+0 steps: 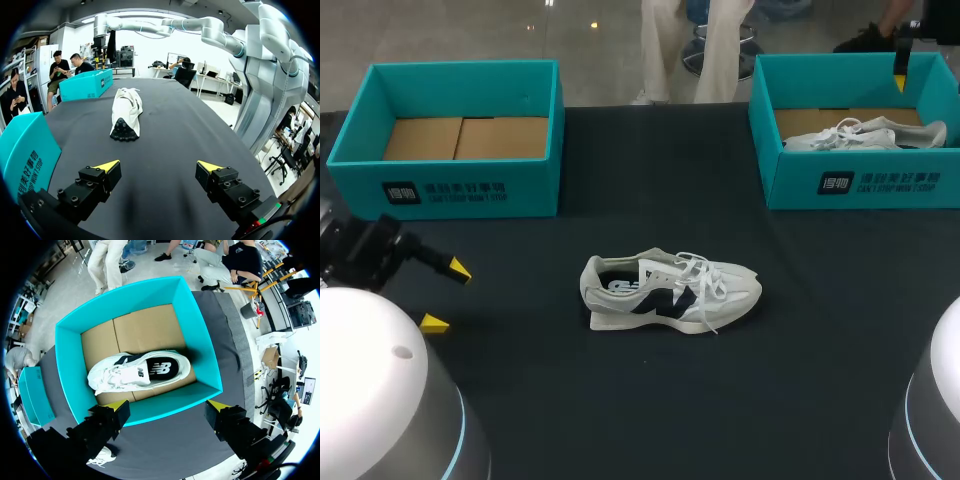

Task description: Take the shoe out of the shoebox, open the shoe tongue, remove and reinsert the insole, then place the shoe into the shoebox

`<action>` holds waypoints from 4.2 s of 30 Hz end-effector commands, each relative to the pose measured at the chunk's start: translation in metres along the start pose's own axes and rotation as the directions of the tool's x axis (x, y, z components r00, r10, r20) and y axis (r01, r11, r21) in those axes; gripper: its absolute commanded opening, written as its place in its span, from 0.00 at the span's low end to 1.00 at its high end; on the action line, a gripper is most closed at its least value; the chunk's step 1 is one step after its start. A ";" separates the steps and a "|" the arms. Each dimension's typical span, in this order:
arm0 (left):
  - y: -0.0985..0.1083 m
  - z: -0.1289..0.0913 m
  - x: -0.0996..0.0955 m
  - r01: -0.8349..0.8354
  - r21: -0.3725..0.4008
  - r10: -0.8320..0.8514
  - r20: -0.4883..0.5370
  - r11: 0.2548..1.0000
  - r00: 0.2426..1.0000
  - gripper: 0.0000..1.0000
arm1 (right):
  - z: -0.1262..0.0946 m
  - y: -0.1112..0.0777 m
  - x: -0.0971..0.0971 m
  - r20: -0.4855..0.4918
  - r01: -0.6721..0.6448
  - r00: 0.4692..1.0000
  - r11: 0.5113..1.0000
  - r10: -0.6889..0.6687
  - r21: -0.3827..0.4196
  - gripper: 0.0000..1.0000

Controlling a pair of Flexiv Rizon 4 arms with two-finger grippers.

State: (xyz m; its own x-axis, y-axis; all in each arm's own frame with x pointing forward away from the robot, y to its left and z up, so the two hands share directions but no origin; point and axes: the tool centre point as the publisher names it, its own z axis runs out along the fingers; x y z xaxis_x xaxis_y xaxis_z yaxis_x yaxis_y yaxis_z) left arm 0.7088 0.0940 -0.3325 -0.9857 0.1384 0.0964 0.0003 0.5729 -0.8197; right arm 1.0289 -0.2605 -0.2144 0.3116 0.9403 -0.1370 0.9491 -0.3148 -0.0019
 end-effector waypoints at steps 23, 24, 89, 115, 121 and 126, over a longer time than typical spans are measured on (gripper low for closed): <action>0.034 0.030 -0.021 0.000 0.340 0.028 -0.077 0.940 0.997 1.00 | 0.000 0.001 0.000 0.000 -0.001 1.000 1.000 0.001 0.001 1.00; 0.033 0.032 -0.021 -0.004 0.347 0.038 -0.089 0.938 0.995 1.00 | 0.000 0.001 0.000 0.000 -0.001 1.000 1.000 0.001 0.001 1.00; -0.021 0.175 -0.092 -0.054 0.298 0.016 0.127 0.953 0.992 1.00 | 0.000 0.001 0.000 0.000 -0.001 1.000 1.000 0.001 0.001 1.00; -0.034 0.209 -0.089 -0.048 0.267 0.008 0.149 0.962 0.989 1.00 | 0.000 0.001 0.000 0.000 -0.001 1.000 1.000 0.001 0.001 1.00; -0.033 0.209 -0.093 -0.038 0.270 -0.008 0.168 0.962 0.986 1.00 | 0.000 0.001 0.000 0.000 -0.001 1.000 1.000 0.001 0.001 1.00; -0.033 0.206 -0.098 -0.041 0.268 -0.007 0.178 0.963 0.984 1.00 | 0.000 0.001 0.000 0.000 -0.001 1.000 1.000 0.001 0.001 1.00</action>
State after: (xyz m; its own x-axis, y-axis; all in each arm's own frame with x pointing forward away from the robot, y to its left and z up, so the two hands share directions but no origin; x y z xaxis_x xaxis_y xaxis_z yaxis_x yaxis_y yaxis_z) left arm 0.7692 -0.1033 -0.4297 -0.9999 -0.0106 0.0013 -0.0047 0.3298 -0.9440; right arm 1.0289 -0.2605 -0.2143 0.3116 0.9403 -0.1371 0.9492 -0.3148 -0.0019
